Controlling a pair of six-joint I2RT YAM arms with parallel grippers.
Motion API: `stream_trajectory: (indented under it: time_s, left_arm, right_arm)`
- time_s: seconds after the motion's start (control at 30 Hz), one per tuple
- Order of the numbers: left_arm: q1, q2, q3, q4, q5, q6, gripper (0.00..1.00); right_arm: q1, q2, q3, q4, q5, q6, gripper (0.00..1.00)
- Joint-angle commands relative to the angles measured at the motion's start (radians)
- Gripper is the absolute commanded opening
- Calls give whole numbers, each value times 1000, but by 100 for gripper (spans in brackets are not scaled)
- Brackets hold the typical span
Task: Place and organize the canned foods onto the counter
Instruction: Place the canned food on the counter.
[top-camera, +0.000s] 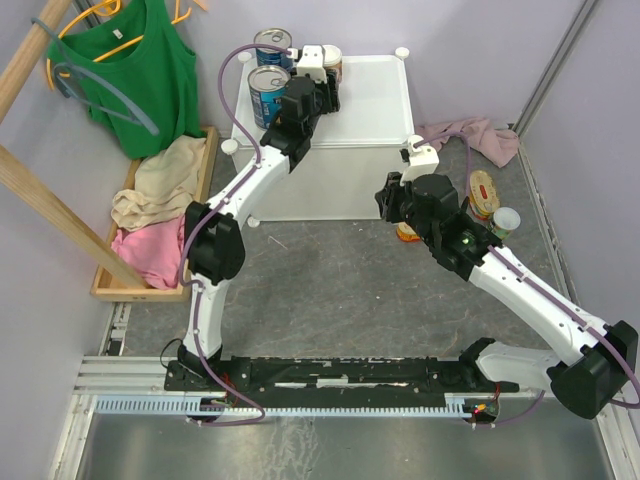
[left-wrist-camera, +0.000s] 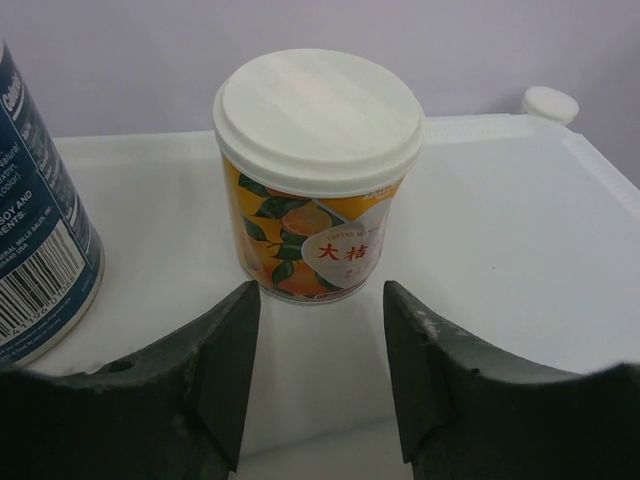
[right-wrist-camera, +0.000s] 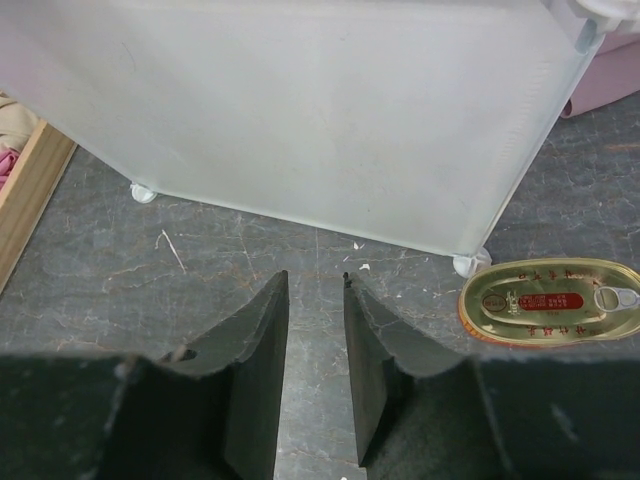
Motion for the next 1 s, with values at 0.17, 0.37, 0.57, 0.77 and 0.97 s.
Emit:
stream_trajectory:
  time_s: [0.17, 0.37, 0.57, 0.77, 0.97]
  left_arm:
    - [-28, -175, -121, 28, 8, -25, 76]
    - [-66, -290, -196, 1, -3, -30, 83]
    - [-112, -373, -159, -74, 38, -22, 90]
    - [-188, -452, -158, -172, 37, -6, 90]
    - [-306, -646, -363, -148, 5, -21, 90]
  right_arm:
    - [6, -16, 50, -7, 40, -14, 50]
    - [6, -37, 73, -70, 78, -20, 63]
    - [7, -77, 91, -144, 124, -18, 67]
    - [6, -137, 85, -205, 166, 3, 68]
    - [5, -181, 97, -280, 310, -22, 77]
